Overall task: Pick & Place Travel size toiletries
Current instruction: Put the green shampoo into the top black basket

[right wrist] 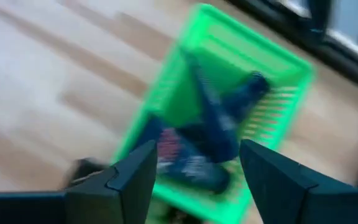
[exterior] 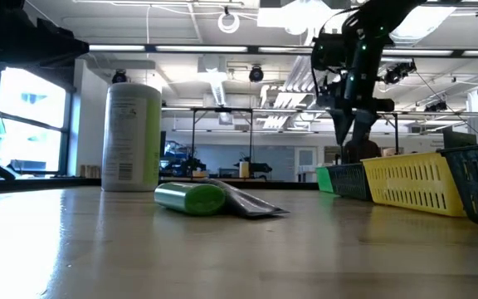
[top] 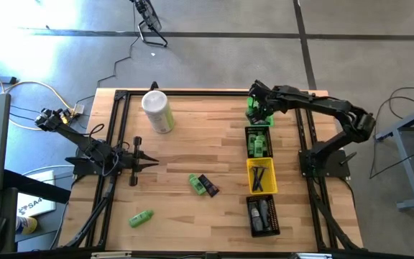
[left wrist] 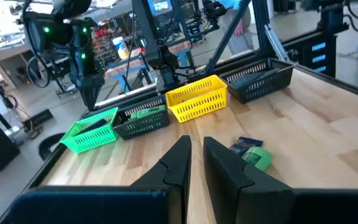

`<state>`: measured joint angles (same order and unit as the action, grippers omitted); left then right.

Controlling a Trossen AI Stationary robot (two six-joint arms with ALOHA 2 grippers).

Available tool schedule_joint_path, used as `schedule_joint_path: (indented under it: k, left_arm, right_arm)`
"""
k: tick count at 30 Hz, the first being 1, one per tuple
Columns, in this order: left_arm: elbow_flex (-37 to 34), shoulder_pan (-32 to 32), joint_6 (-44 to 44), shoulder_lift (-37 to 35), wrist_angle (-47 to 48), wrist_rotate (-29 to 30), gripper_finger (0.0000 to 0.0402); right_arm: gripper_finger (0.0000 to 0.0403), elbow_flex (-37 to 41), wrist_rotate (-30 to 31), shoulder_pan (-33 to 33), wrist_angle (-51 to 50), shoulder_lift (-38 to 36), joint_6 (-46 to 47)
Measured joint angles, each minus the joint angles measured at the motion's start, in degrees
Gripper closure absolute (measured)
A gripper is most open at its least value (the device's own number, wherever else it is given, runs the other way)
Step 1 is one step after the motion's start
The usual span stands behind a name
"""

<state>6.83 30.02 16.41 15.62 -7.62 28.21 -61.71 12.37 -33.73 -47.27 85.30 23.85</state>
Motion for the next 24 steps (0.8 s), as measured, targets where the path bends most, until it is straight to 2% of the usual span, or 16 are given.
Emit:
schedule_joint_path:
  k: [5,10,17,24]
  left_arm:
    - [0.0,0.0,3.0,0.0,0.0,0.0,0.0365]
    - [0.0,0.0,4.6,0.0,0.1,0.0,0.0365]
    - [0.0,0.0,6.3,0.0,0.0,0.0,0.0365]
    - [0.0,0.0,6.3,0.0,0.0,0.0,0.0365]
  right_arm:
    - [0.0213,0.0,-9.6,3.4,3.8,-3.5,1.4]
    - [0.0256,0.0,-15.0,10.5,11.6,-7.8,1.8]
    - [0.0309,-0.1,-14.5,22.8,28.3,-9.8,-0.3]
    - [0.0344,-0.1,-10.6,30.6,38.3,-9.1,-2.7]
